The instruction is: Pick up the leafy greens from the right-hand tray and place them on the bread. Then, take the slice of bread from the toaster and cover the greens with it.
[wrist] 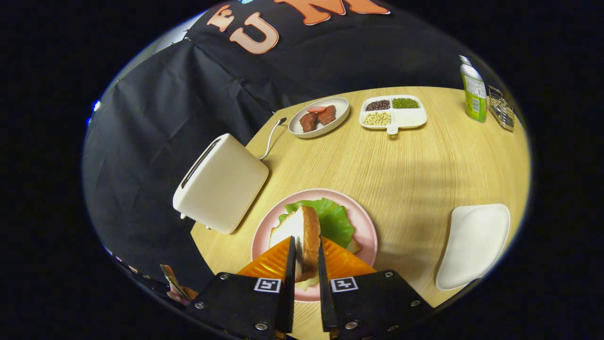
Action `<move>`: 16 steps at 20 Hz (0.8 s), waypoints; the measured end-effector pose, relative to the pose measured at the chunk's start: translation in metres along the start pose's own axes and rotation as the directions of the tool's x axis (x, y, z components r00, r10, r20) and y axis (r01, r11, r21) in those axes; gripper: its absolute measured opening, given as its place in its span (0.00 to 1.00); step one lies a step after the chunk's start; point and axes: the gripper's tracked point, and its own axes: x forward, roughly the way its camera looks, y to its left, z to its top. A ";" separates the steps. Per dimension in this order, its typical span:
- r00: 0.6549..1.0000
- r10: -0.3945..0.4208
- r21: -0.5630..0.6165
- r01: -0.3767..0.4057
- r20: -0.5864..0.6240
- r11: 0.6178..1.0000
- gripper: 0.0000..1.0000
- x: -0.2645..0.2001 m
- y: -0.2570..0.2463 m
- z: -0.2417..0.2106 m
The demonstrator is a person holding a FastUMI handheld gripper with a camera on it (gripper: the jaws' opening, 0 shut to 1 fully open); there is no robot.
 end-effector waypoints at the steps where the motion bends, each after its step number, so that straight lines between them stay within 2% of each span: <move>1: 1.000 -0.022 -0.017 0.023 0.019 1.000 0.30 -0.001 -0.003 0.003; 3: 0.996 -0.066 -0.041 0.069 0.061 0.997 0.37 -0.002 -0.014 0.003; 5: 0.989 -0.090 -0.043 0.096 0.121 0.994 0.38 -0.009 -0.018 0.016; 8: 0.957 -0.141 -0.084 0.167 0.252 0.982 0.40 -0.026 -0.024 0.044; 11: 0.887 -0.197 -0.141 0.278 0.418 0.950 0.54 -0.052 -0.027 0.078; 16: 0.740 -0.223 -0.192 0.430 0.634 0.882 0.66 -0.095 -0.015 0.119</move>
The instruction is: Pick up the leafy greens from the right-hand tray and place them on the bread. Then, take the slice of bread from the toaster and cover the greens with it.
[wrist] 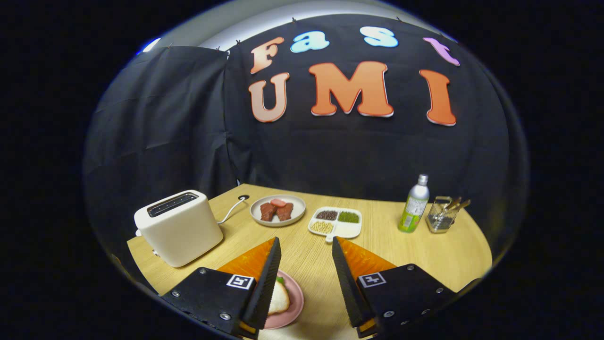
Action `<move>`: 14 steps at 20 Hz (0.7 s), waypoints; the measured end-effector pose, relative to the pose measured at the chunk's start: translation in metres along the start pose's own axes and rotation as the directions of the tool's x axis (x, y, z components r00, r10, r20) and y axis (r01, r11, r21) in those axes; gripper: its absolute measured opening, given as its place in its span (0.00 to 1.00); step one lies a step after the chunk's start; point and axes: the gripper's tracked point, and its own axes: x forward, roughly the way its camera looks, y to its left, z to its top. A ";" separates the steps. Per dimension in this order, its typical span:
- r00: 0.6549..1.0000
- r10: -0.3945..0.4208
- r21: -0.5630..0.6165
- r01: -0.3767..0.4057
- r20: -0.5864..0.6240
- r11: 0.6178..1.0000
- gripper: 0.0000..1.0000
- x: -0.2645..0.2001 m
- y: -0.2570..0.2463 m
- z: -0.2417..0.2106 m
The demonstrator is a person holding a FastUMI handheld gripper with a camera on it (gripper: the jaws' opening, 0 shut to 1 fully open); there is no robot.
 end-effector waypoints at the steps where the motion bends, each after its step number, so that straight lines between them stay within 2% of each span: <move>1: 0.999 -0.017 -0.017 0.018 0.042 1.000 0.69 -0.003 -0.001 0.012; 7: 0.973 -0.094 -0.030 0.103 0.209 0.994 0.83 -0.020 -0.011 0.058; 11: 0.956 -0.149 -0.023 0.160 0.252 0.987 0.94 -0.025 -0.024 0.070; 14: 0.946 -0.177 -0.032 0.193 0.273 0.981 0.96 -0.030 -0.030 0.077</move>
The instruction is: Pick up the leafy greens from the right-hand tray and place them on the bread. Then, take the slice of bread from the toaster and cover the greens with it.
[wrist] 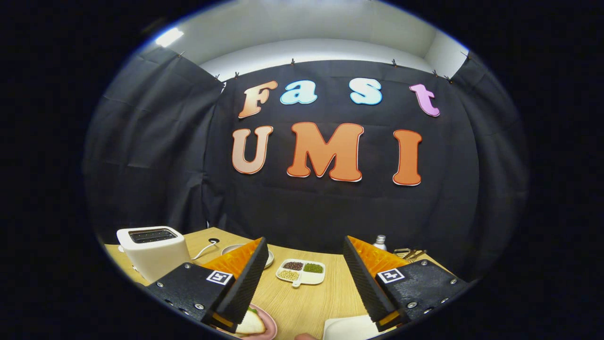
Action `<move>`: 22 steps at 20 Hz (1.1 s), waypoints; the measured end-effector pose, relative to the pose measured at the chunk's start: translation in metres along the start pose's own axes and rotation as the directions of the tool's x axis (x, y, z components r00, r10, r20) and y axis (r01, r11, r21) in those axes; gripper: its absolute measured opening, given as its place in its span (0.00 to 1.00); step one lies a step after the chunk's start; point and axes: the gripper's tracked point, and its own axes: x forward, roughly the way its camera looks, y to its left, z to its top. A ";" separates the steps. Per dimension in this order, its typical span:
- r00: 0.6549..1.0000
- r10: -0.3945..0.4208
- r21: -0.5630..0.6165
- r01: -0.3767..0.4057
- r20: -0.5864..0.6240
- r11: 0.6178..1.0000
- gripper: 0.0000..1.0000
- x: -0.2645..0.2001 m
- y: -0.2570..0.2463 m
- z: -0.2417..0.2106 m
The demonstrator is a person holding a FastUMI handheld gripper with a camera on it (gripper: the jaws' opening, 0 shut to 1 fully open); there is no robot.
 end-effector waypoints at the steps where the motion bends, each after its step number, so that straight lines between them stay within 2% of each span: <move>1: 1.000 -0.006 -0.007 0.006 0.010 1.000 0.96 0.000 0.000 0.001; 9: 0.999 -0.012 -0.047 0.014 0.042 0.999 0.97 -0.003 0.007 0.003; 22: 0.998 -0.019 -0.014 0.020 0.068 1.000 0.98 -0.007 0.007 0.012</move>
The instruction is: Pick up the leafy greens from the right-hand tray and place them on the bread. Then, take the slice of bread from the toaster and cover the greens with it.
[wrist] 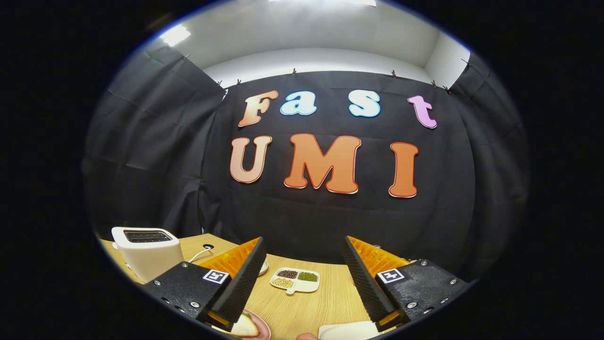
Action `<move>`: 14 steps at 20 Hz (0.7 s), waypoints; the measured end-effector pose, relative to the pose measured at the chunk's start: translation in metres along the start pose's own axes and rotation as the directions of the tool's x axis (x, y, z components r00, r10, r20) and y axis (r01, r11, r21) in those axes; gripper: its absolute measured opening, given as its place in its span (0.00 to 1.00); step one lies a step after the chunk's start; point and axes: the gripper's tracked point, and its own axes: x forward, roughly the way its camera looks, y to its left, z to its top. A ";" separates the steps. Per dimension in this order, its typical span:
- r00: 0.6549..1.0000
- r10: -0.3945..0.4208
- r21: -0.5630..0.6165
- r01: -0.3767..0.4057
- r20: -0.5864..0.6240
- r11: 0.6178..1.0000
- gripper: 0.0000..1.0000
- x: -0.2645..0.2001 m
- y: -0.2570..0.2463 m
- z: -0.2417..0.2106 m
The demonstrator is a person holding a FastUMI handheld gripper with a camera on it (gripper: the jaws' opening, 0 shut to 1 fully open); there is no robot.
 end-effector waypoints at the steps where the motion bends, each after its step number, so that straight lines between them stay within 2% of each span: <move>1: 1.000 -0.001 -0.002 0.001 0.002 1.000 0.98 0.001 -0.001 0.001; 14: 1.000 0.003 0.002 -0.003 0.026 1.000 0.98 -0.004 -0.003 0.009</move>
